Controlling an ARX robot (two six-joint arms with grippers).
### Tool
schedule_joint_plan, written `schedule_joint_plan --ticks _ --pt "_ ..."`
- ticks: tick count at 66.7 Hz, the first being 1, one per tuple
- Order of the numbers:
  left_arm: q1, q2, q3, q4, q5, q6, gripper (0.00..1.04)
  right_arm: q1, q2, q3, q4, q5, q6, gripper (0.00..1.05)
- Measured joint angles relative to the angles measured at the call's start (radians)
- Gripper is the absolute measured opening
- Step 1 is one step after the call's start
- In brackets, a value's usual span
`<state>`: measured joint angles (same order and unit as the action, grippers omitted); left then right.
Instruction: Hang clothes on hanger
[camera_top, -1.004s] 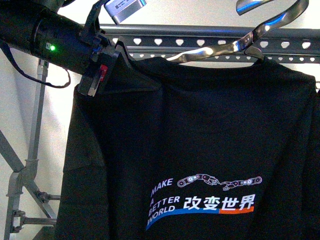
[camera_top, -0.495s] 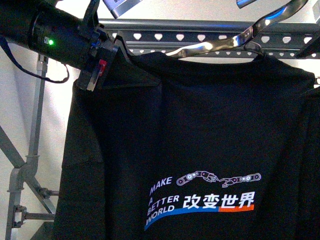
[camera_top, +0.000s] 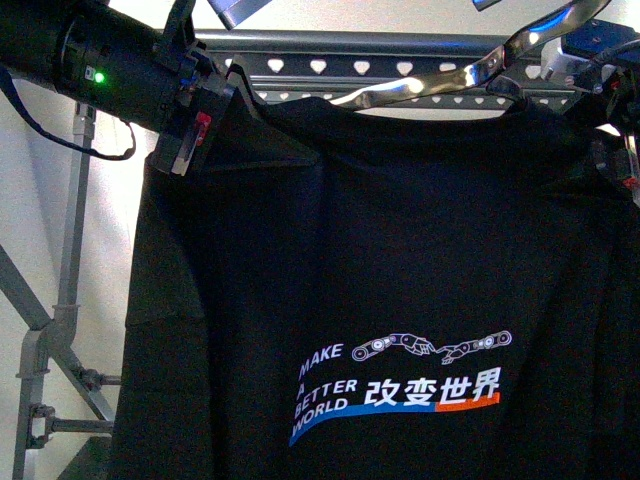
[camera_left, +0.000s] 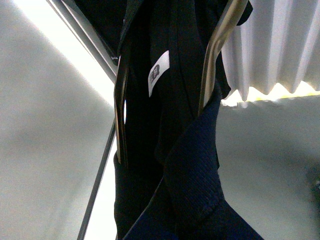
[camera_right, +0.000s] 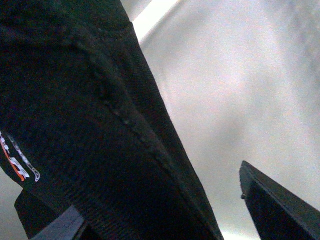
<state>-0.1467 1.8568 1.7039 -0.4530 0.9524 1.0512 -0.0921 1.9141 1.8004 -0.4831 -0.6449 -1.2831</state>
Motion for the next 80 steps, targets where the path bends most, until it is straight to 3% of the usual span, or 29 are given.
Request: schedule_joint_plan --ticks 4,13,22,31,53,60,62,64,69,70,77,80 --pt "0.000 0.000 0.000 0.000 0.000 0.000 0.04 -0.001 0.000 -0.018 0.021 -0.003 0.016 0.55" --pt "0.000 0.000 0.000 0.000 0.000 0.000 0.05 -0.012 -0.017 -0.069 0.061 -0.026 0.035 0.33" --pt "0.000 0.000 0.000 0.003 0.010 0.000 0.27 -0.029 -0.055 -0.140 0.090 -0.042 0.018 0.16" --pt "0.000 -0.008 0.000 0.007 0.018 0.000 0.48 -0.050 -0.097 -0.204 0.134 -0.077 0.002 0.12" --pt "-0.002 -0.010 0.000 0.008 0.022 0.000 0.99 -0.102 -0.207 -0.315 0.146 -0.117 0.026 0.11" --pt "-0.003 -0.010 -0.001 0.014 0.017 -0.002 0.98 -0.124 -0.234 -0.379 0.132 -0.105 0.001 0.10" --pt "-0.005 -0.010 -0.027 0.084 -0.010 -0.069 0.98 -0.128 -0.237 -0.394 0.132 -0.100 -0.008 0.10" --pt "-0.007 -0.016 -0.094 0.265 -0.102 -0.179 0.98 -0.134 -0.240 -0.418 0.135 -0.089 -0.014 0.10" --pt "-0.008 0.008 -0.251 0.779 -0.278 -0.708 0.98 -0.148 -0.240 -0.497 0.166 -0.059 -0.020 0.09" --pt "-0.007 0.012 -0.254 0.803 -0.284 -0.759 0.98 -0.151 -0.240 -0.513 0.173 -0.053 -0.021 0.09" --pt "0.026 0.049 -0.259 1.496 -0.414 -1.396 0.98 -0.163 -0.232 -0.572 0.227 -0.035 -0.020 0.09" --pt "0.038 0.019 -0.256 1.539 -0.435 -1.508 0.98 -0.167 -0.229 -0.577 0.235 -0.030 -0.013 0.09"
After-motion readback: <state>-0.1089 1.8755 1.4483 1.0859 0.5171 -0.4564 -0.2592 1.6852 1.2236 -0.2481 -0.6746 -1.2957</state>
